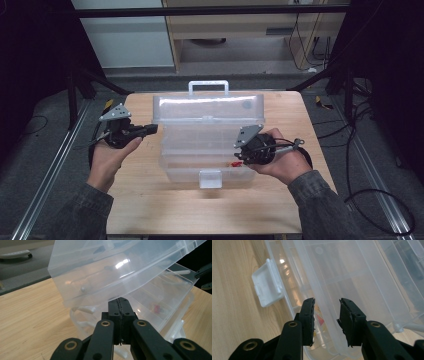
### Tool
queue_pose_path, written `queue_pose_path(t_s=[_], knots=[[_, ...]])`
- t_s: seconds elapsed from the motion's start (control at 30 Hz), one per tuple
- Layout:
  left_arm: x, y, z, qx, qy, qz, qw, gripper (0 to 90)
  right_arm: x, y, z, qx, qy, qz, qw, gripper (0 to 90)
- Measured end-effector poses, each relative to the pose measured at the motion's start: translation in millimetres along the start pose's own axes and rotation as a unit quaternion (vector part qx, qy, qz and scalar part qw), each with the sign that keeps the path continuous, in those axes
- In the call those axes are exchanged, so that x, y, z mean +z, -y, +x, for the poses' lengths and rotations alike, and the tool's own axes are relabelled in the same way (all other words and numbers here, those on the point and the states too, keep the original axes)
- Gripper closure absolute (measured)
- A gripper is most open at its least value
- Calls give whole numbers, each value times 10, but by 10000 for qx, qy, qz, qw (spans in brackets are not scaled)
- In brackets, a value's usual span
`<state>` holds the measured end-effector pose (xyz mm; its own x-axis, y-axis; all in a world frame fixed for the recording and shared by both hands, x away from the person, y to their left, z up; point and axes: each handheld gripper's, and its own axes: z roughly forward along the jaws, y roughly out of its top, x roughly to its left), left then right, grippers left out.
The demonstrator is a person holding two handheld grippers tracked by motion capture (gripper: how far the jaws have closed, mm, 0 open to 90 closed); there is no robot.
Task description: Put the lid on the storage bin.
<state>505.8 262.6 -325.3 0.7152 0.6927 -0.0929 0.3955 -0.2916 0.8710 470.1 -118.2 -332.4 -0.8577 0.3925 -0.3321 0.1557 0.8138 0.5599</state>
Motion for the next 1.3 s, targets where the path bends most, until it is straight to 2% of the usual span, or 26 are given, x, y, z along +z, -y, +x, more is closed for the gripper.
queue_pose_path(t_s=[0.4,0.47,0.53,0.83,1.3], knots=[[14,124,-50,12,84,63,9999,897,-81,62,35,167,107,-48,9998,591],[24,137,-52,57,98,41,9999,897,-101,67,47,196,127,-61,9997,595],[18,161,-64,5,105,78,9999,897,-137,85,65,213,136,-99,9996,618],[26,220,-85,11,144,124,9998,897,-239,190,85,341,239,-129,9990,678],[48,300,-116,71,185,121,9997,897,-356,389,65,589,413,-191,9972,714]])
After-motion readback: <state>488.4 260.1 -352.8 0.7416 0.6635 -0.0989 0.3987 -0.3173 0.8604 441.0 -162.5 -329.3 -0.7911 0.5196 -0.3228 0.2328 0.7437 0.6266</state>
